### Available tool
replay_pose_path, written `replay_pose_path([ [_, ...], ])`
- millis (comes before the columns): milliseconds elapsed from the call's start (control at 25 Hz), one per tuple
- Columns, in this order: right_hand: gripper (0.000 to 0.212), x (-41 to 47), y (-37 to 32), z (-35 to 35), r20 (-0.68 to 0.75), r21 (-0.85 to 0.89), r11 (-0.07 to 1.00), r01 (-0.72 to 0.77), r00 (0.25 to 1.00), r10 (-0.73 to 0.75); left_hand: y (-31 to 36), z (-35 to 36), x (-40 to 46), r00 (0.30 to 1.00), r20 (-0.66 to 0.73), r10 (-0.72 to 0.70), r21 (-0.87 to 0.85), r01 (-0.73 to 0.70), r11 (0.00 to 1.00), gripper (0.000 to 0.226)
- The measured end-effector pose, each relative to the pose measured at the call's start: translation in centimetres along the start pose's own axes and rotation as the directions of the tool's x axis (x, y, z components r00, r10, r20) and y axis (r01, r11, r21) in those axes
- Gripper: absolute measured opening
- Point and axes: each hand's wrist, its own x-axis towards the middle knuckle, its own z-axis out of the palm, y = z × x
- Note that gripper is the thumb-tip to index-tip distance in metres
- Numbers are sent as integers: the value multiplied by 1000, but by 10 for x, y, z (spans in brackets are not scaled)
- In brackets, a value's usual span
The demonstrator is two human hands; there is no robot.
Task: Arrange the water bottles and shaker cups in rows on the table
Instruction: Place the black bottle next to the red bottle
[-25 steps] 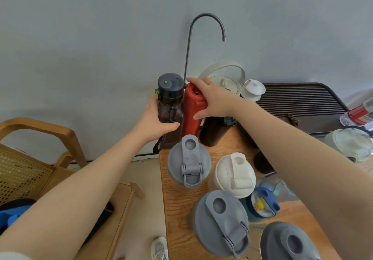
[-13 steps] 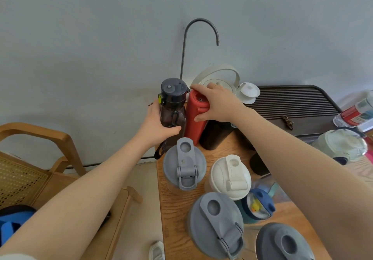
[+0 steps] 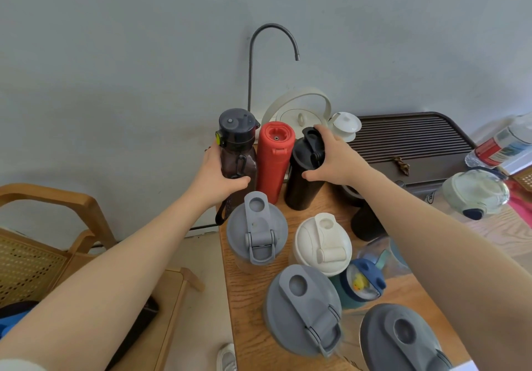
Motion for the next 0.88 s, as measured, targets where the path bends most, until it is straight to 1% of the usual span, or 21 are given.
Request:
replay_pose_path([
  [80, 106, 0, 5, -2, -34, -39, 999, -32, 999, 31, 1, -1, 0, 1000, 3, 1, -5, -1, 1000, 68],
  [200, 102, 1, 18, -8, -80, -12, 998, -66, 995, 65, 2, -1, 1, 1000, 17, 8, -17, -8, 1000, 70],
  [320, 102, 1, 22, -8, -87, 26, 999, -45, 995, 47, 1, -2, 2, 1000, 12, -4, -21, 4, 1000, 70],
  [480, 104, -3, 19, 0, -119, 34, 998, -47, 992, 51, 1, 0, 3, 999, 25, 21, -24, -20, 999, 70],
  [560, 106, -5, 16, 1, -111, 49, 997, -53, 992, 58, 1, 2, 3, 1000, 19, -8, -32, 9, 999, 71],
  [640, 113, -8, 13, -3, -74, -13, 998, -55, 996, 54, 2, 0, 1, 999, 34, -27, -36, 28, 999, 76],
  [680, 115, -11, 11, -6, -79, -70, 997, -43, 996, 37, 4, -1, -1, 998, 59, -23, -36, 25, 999, 80],
  [720, 113, -16, 8, -10, -111, -121, 993, -4, 994, -9, 3, -1, -3, 996, 90, -14, -34, 17, 999, 87],
  [760, 108, -23, 7, -14, -160, -164, 985, 57, 984, -84, 2, -2, -6, 995, 103, -9, -31, 12, 999, 97],
  [800, 99, -31, 6, -19, -208, -209, 970, 124, 964, -168, 2, -3, -12, 998, 65, -2, -25, 4, 1000, 105],
  [840, 89, -39, 7, -24, -241, -248, 953, 172, 942, -233, 4, -6, -21, 1000, -22, 13, -6, -14, 1000, 105],
  [880, 81, -47, 8, -28, -257, -257, 947, 193, 931, -259, 7, -8, -32, 990, -127, 63, 32, -59, 998, 98],
])
